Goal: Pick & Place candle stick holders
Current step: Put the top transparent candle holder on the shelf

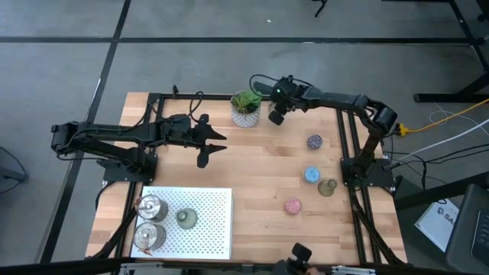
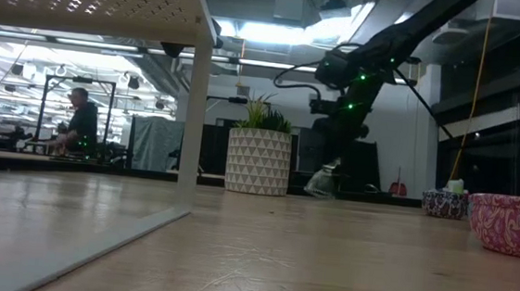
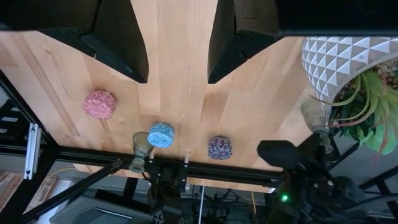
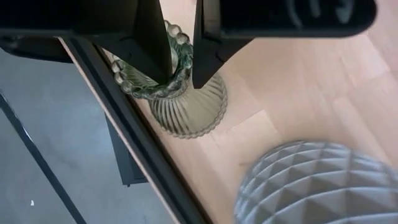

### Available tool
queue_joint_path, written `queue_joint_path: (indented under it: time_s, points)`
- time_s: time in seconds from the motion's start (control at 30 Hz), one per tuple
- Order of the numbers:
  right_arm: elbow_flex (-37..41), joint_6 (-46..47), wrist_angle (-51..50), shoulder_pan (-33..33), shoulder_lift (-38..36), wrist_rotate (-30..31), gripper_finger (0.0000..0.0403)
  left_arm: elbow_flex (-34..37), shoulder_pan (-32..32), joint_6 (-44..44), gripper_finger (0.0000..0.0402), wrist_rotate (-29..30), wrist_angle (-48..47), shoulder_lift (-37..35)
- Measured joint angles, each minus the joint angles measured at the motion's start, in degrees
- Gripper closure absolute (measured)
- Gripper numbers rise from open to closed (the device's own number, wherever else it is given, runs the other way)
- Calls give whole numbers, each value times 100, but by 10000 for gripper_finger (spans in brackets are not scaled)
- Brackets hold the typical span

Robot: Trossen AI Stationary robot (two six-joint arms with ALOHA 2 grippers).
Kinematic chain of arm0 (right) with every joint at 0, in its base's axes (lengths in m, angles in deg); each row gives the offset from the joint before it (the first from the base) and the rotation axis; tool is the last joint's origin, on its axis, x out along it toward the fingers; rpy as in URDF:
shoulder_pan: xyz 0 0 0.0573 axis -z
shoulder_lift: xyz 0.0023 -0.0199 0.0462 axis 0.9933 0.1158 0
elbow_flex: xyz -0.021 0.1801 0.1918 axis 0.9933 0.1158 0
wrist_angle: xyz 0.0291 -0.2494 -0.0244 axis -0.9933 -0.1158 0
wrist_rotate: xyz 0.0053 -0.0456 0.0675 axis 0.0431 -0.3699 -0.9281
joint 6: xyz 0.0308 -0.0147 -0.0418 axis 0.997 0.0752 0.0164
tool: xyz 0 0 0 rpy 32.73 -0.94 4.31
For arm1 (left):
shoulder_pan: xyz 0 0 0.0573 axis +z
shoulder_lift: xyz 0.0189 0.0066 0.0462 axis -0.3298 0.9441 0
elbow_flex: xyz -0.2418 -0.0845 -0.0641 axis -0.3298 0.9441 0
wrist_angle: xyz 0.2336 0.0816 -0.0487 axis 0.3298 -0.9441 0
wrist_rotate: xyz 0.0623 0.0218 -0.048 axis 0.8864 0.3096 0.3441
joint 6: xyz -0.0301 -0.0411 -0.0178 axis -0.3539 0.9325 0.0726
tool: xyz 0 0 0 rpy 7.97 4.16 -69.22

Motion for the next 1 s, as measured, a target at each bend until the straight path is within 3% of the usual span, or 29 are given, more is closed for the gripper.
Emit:
queue_joint_path:
  time_s: [0.37, 0.8, 1.0]
  points:
    - [3, -501, -532, -289, -149, -17, 368, 0, 0, 0, 242, 0, 0, 0]
    - [38, -772, -1684, -846, -1113, -1294, 373, 0, 0, 180, 241, -1, 54, 0]
    - [37, -878, -1528, -1375, -1421, -1290, 373, -2, 0, 509, 222, -9, 219, 0]
